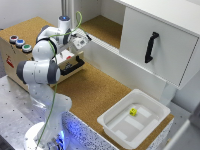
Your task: Go towards the pink block and lift it
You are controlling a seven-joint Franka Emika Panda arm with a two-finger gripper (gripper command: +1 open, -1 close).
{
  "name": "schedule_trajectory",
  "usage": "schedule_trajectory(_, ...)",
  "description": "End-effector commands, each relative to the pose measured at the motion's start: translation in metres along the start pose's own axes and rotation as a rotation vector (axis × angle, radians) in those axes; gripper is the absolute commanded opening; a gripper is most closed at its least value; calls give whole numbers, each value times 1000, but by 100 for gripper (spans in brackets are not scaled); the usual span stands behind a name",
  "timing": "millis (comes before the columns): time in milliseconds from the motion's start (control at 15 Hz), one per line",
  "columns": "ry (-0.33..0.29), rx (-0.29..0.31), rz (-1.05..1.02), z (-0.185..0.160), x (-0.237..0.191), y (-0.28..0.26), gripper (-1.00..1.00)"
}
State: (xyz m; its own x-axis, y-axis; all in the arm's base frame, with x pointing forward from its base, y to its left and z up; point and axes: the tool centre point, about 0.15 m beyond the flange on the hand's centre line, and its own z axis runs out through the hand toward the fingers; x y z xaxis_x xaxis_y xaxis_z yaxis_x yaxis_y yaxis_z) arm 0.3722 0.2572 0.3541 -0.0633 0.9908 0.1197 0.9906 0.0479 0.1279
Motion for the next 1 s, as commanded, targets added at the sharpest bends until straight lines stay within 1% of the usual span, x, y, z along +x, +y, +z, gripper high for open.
schedule_trajectory(0, -47, 104, -48, 31, 7, 38, 100)
schedule_trajectory(200, -80, 124, -55, 37, 3, 45, 100)
schedule_trajectory(267, -94, 125, -52, 39, 1, 47, -100)
schedule_trajectory(467, -111, 129, -40, 33, -3, 51, -100)
schedule_trajectory(667, -145, 125, -25, 26, -7, 50, -100)
schedule_trajectory(933, -142, 110, 32, 11, -5, 47, -100)
